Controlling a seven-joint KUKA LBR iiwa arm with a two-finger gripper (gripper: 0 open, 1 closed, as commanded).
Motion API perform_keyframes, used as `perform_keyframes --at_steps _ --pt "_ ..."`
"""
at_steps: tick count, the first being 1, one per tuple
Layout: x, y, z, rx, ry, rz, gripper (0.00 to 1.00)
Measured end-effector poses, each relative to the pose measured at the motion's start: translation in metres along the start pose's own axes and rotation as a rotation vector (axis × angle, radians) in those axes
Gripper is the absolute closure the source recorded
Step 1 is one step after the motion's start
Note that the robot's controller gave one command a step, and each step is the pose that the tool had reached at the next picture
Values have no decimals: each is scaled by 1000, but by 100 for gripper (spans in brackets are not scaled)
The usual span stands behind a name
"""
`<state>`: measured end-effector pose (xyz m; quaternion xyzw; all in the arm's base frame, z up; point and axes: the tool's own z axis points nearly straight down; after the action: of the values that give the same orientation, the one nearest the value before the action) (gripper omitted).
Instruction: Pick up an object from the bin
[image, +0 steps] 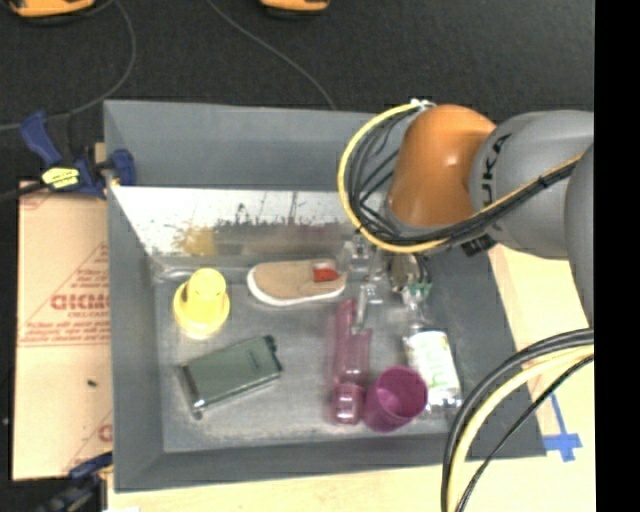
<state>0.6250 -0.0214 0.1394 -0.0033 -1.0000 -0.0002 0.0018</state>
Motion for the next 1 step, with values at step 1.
perform_keyframes --at_steps 1 --pt "-2 0 -5 1 -8 0 0"
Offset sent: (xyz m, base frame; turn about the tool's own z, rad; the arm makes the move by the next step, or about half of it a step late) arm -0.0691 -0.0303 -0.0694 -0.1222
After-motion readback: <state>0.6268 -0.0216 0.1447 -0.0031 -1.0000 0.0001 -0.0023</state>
